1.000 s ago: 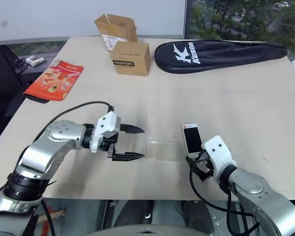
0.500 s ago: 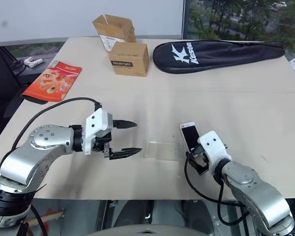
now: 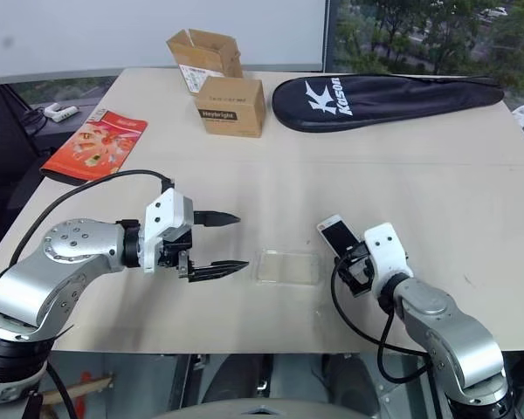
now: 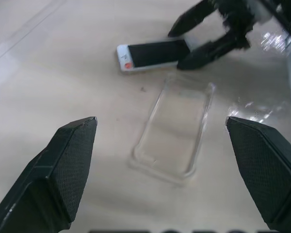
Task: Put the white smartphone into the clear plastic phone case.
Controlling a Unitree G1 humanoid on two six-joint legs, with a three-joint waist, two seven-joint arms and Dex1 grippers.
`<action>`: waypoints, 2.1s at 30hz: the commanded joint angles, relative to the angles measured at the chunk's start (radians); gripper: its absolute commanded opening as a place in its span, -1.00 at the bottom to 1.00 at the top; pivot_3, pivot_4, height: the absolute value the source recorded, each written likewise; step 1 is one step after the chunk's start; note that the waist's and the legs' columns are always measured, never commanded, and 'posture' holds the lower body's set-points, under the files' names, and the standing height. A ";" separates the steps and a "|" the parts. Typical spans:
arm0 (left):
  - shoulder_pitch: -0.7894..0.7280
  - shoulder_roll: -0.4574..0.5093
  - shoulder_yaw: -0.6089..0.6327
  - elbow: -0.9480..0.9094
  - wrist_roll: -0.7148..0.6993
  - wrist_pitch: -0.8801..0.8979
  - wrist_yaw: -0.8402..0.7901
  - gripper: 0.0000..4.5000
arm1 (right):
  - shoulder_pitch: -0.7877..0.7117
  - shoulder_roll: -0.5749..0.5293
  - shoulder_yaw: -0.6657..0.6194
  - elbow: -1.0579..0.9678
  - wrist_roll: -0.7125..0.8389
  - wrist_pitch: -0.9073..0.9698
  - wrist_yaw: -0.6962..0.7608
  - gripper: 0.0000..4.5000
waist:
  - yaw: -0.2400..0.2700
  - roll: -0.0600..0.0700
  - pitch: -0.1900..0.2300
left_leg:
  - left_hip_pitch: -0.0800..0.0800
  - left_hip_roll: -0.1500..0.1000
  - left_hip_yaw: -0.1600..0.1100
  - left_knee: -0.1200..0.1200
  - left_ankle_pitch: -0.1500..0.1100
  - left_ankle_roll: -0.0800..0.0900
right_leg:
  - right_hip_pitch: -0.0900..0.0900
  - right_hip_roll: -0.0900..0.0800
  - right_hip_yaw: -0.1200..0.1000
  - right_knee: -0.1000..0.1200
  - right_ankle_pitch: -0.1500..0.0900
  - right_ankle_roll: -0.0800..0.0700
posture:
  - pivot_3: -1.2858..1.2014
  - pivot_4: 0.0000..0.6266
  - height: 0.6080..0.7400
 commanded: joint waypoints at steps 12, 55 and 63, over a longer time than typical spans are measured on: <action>-0.012 0.002 -0.015 0.004 0.011 -0.028 0.017 1.00 | 0.007 -0.040 -0.014 0.074 -0.051 -0.079 0.054 -0.85 | 0.001 -0.003 -0.002 | 0.001 0.000 0.000 0.000 0.000 0.000 | 0.001 0.000 0.000 -0.001 0.000 0.000 | 0.03 -0.52 1.00; -0.020 0.000 -0.029 0.060 0.064 -0.096 -0.002 1.00 | 0.187 0.022 0.040 0.384 -0.146 -0.557 0.263 0.33 | -0.003 -0.015 -0.012 | 0.003 0.006 0.000 -0.004 0.000 0.000 | 0.001 0.001 0.000 -0.004 -0.002 0.003 | 0.03 -0.52 1.00; -0.055 0.004 0.028 0.174 0.042 -0.125 -0.037 1.00 | 0.118 -0.048 -0.022 0.368 -0.069 -0.635 0.420 0.33 | -0.001 -0.013 -0.011 | 0.003 0.006 0.000 -0.005 0.000 0.000 | 0.001 0.001 0.000 -0.005 -0.002 0.002 | 0.03 -0.52 1.00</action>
